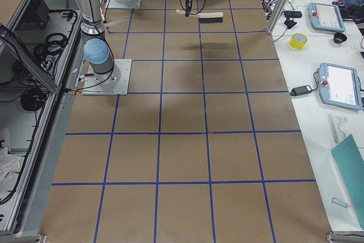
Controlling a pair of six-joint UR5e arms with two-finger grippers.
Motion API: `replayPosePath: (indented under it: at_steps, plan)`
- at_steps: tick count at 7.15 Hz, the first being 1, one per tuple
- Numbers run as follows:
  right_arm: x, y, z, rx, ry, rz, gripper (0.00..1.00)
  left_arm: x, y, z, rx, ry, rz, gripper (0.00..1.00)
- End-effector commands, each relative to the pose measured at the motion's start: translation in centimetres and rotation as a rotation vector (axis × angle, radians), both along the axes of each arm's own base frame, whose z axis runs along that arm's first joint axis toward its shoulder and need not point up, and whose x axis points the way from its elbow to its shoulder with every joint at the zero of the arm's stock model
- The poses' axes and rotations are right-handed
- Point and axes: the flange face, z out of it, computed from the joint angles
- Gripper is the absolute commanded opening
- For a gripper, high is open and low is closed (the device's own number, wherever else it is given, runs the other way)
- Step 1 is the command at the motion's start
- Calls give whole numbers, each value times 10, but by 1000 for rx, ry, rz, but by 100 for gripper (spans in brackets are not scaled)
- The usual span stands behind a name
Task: Sweep and dump trash into bin
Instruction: 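Carry the dustpan to the bin with the left gripper while the right returns the brush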
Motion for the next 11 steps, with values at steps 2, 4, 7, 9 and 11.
replayPosePath:
  at_steps: [2,4,7,9,11]
  plan:
    - [-202,-44,-15,64,-10,-47,0,118,66,13,4,5,246,0]
    - [-310,-67,-35,71,-18,-1,0,160,82,30,4,-47,332,0]
    - [-361,-92,-82,56,42,90,0,196,109,40,125,-205,393,0]
    - [-364,-96,-98,69,35,88,0,209,117,56,215,-335,369,0]
    - [-368,-96,-106,81,31,76,0,203,99,78,249,-452,325,0]
